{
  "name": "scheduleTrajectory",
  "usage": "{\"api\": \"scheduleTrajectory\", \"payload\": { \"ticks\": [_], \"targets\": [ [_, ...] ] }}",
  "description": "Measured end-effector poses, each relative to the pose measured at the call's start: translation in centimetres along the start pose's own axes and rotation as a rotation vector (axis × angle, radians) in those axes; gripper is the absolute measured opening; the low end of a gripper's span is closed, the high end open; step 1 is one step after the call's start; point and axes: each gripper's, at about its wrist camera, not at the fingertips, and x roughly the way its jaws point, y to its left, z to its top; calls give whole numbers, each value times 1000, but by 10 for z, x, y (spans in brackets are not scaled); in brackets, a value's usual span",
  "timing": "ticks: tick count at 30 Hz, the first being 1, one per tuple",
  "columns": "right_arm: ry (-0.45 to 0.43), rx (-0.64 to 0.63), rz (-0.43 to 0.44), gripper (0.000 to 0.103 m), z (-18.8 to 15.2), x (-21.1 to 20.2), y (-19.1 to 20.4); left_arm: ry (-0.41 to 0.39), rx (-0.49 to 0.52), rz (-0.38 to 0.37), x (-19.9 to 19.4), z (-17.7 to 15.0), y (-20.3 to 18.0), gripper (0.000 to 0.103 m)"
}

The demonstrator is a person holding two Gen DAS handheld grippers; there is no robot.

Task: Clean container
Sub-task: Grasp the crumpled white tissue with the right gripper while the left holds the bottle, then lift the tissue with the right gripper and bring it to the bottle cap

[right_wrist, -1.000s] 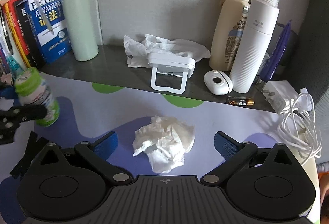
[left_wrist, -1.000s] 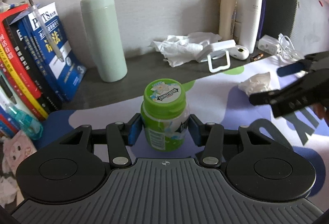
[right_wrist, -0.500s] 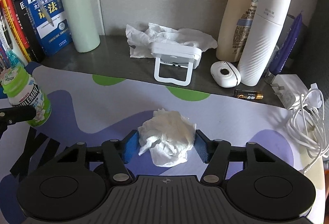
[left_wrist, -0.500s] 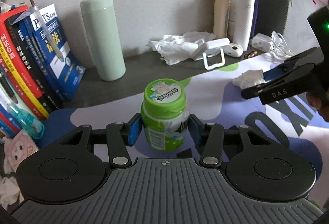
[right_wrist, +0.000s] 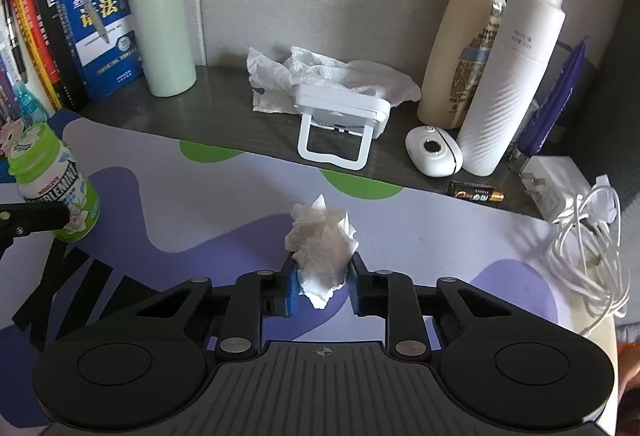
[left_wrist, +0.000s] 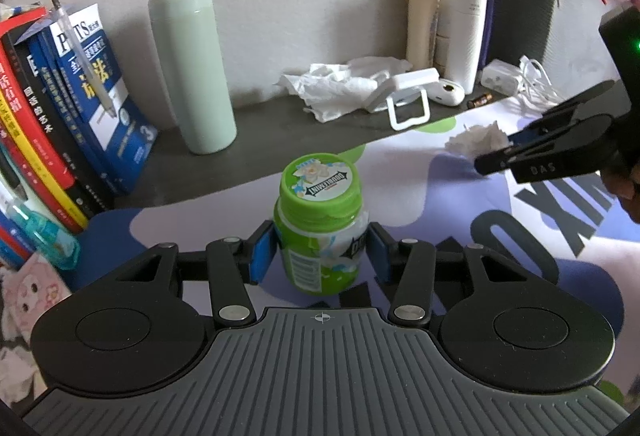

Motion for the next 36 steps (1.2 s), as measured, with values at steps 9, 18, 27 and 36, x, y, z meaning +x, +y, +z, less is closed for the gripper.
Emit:
{"api": "scheduleTrajectory", "payload": {
  "ticks": [9, 18, 27, 36],
  "targets": [
    [-57, -141, 107, 17, 1, -43, 22, 2, 9, -88, -4, -3, 4, 48],
    [-109, -246, 305, 16, 7, -87, 47, -15, 28, -215, -14, -4, 2, 48],
    [-95, -349, 370, 16, 12, -102, 60, 0, 47, -278, -21, -3, -6, 48],
    [-77, -376, 355, 16, 16, -95, 63, 43, 69, -223, -18, -1, -15, 48]
  ]
}}
